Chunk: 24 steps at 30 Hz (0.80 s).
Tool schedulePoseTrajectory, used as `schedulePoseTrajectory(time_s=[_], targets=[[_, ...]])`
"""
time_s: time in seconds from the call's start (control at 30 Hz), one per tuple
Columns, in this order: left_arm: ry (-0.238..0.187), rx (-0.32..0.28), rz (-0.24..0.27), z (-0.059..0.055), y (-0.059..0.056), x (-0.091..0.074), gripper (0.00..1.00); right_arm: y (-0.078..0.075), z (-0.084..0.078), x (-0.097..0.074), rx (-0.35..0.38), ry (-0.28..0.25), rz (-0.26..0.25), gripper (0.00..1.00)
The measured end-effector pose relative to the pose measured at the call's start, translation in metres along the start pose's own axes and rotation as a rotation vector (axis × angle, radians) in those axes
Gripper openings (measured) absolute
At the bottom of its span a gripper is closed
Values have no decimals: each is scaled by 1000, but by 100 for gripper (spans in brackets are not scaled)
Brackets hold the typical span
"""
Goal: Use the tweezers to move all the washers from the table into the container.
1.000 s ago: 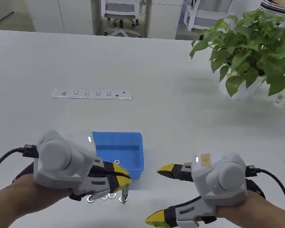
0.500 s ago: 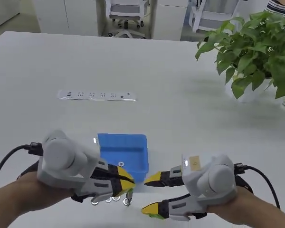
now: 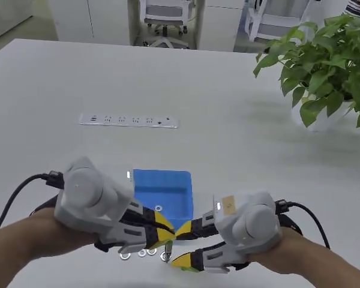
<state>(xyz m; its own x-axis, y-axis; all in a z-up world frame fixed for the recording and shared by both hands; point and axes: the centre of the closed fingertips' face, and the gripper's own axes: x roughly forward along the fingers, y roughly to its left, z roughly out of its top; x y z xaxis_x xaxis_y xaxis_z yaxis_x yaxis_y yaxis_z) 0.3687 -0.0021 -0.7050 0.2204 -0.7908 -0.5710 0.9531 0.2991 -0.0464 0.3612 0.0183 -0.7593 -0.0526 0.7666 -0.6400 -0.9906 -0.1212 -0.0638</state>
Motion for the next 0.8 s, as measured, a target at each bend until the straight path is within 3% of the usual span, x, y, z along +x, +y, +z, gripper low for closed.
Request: schedulePoseTrajectory(time_s=[0.27, 0.8], targets=[[5, -5, -9, -1, 2, -1, 6, -3, 0, 10, -42, 24, 28, 12], [8, 4, -11, 2, 0, 3, 6, -1, -6, 11, -37, 64, 37, 9]])
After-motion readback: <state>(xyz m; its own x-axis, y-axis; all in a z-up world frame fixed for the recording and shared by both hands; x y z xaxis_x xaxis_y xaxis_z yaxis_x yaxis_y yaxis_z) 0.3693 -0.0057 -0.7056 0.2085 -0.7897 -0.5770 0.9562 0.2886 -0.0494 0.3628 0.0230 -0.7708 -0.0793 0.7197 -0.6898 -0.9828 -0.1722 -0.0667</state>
